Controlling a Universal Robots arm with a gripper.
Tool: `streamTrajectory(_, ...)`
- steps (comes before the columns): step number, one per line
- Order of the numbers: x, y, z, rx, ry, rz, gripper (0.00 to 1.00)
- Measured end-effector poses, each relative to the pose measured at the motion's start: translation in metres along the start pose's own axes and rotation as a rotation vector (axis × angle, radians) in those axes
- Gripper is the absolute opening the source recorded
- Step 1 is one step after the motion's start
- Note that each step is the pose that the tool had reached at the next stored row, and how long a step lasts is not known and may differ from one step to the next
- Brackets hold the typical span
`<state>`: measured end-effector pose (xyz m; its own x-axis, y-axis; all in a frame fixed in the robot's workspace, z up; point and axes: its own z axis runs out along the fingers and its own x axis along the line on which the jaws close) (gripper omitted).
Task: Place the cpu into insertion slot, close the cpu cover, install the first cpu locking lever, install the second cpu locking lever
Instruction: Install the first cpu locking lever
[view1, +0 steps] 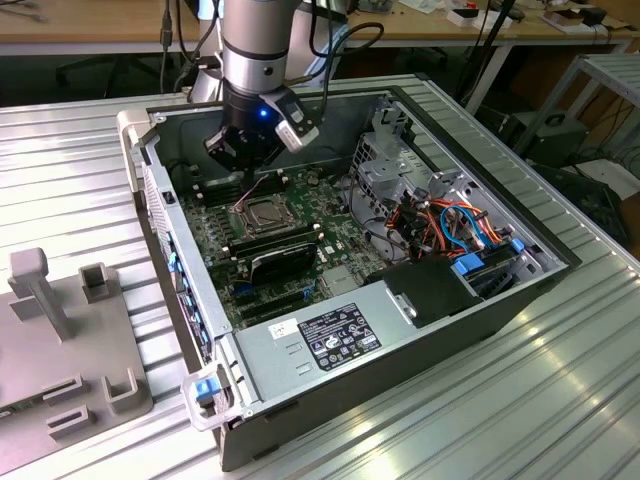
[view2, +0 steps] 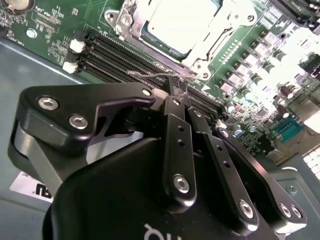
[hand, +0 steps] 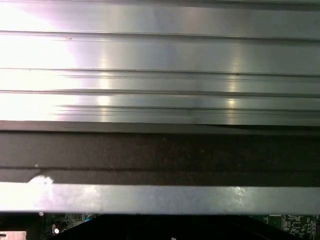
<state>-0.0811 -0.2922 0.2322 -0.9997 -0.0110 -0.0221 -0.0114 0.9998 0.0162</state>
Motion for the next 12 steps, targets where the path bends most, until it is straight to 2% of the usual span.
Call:
streamTrajectory(4, 0.0, 0.0052, 0.0004, 0.0, 0.0, 0.0, 0.11)
streamTrajectory(12, -0.0005, 0.0027, 0.001, 0.0008, -0.0001, 0.0, 0.11)
